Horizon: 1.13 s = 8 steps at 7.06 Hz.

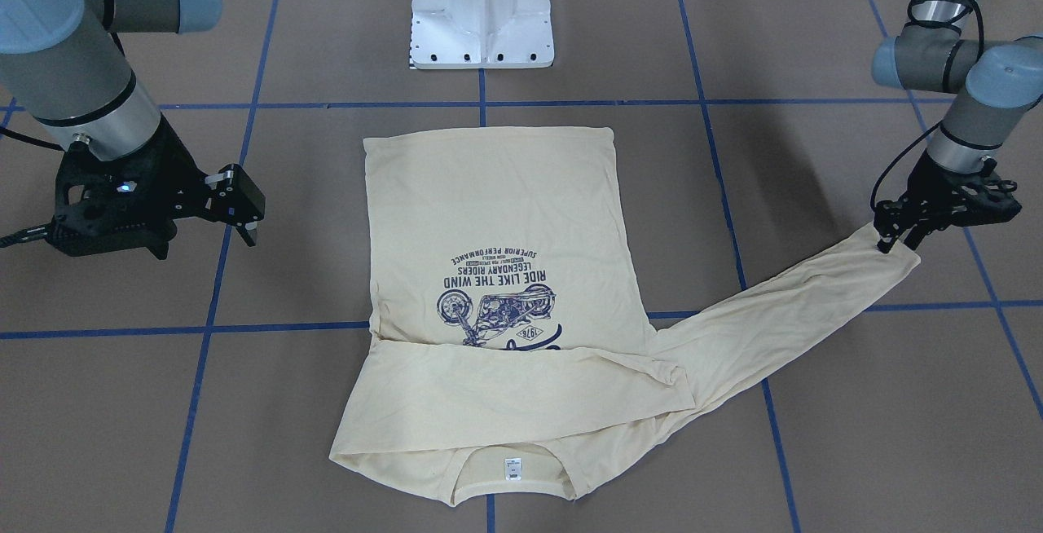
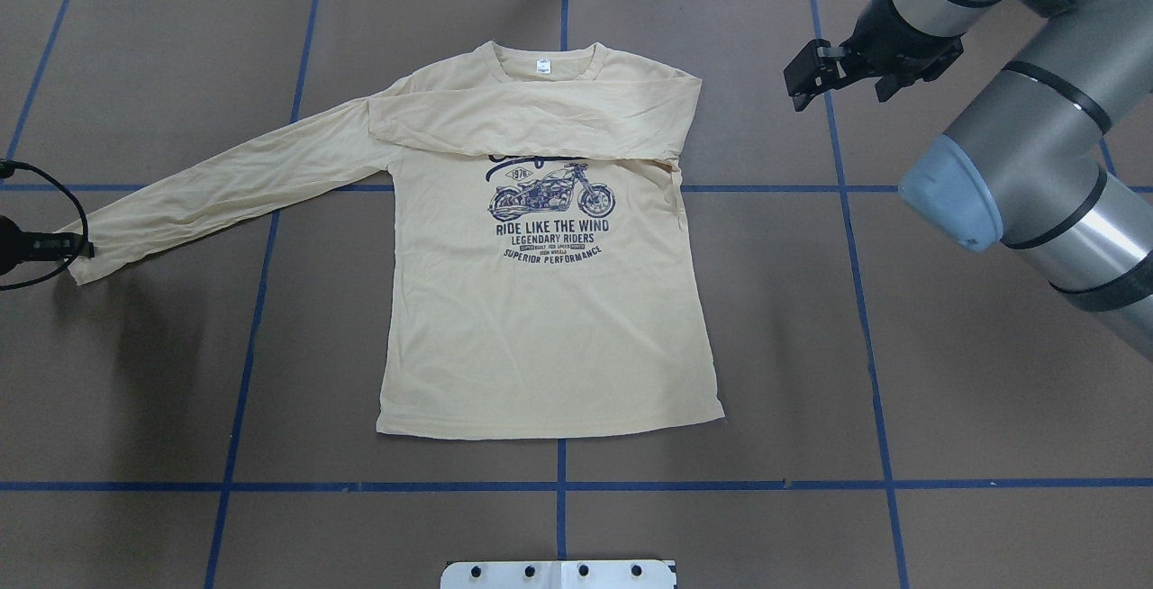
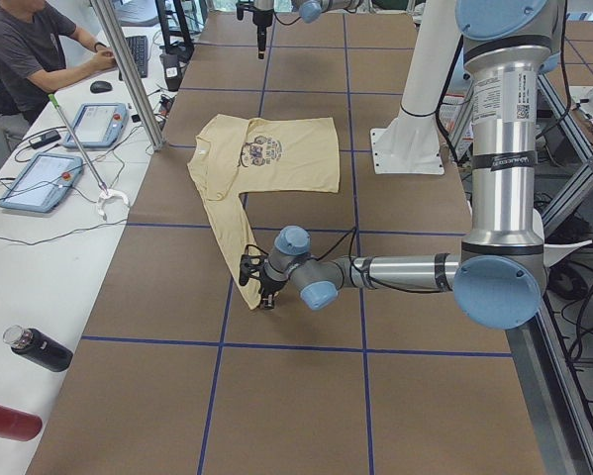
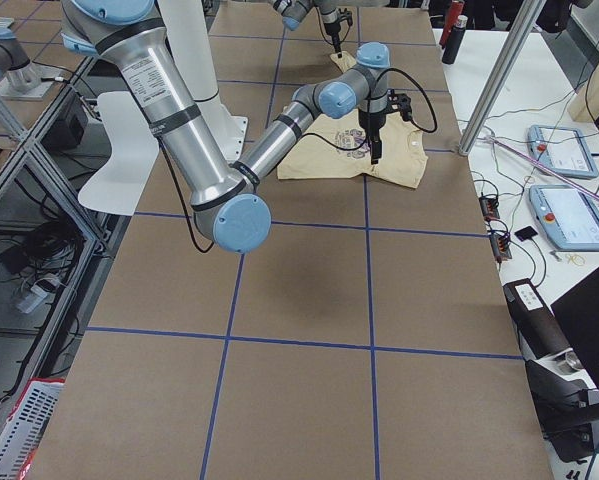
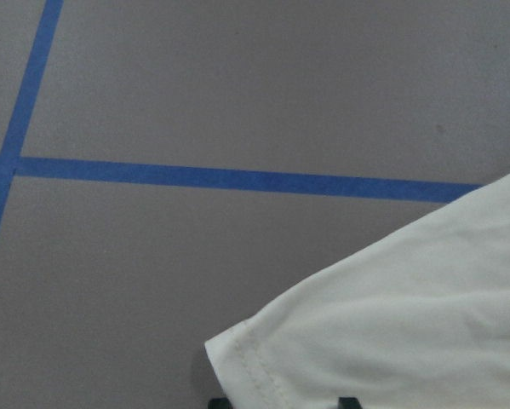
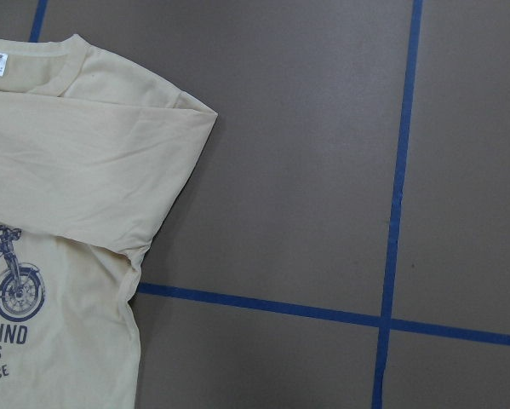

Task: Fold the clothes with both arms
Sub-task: 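Move the left gripper to the other sleeve cuff and grasp it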

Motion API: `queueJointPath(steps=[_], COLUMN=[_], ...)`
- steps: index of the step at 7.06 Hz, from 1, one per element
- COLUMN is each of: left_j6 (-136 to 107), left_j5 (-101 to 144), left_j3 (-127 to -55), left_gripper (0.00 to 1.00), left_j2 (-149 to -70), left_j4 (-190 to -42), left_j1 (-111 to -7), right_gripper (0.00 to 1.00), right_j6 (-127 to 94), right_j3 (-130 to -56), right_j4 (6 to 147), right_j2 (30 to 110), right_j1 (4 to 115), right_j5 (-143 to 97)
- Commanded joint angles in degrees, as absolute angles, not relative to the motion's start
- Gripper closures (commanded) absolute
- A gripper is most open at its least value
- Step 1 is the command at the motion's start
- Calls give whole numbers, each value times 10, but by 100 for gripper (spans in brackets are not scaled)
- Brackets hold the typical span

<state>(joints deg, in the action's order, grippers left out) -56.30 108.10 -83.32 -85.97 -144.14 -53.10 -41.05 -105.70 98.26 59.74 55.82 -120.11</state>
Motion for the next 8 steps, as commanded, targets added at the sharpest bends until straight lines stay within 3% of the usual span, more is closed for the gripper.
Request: queueJointPath(steps=[1,3,4,6,8], left_j6=[-563,-564,-564,-564,-574], left_j5=[1081,1084,1086,1090,1167], left_j3=[-833,-837,-840,-865,-937], left_gripper=[48,92,100,100,100], left_j2=[-860,-860,-860,-859,-851], left_j4=[-1441,-1441,-1441,-1436,-1430], left_j1=[-531,-531,-531,-532,-540], right_gripper=[0,0,0,0,0], right_j6=[-410,-410,-410,-410,-405], right_j3=[-1058,-1059,-1060,-1060,-1060], right_j4=[983,983,983,983,983], right_j2=[599,599,599,599,611], right_j1=[562,566,570,578,583], right_j5=[-1207,-1208,-1213,-1223,-1230])
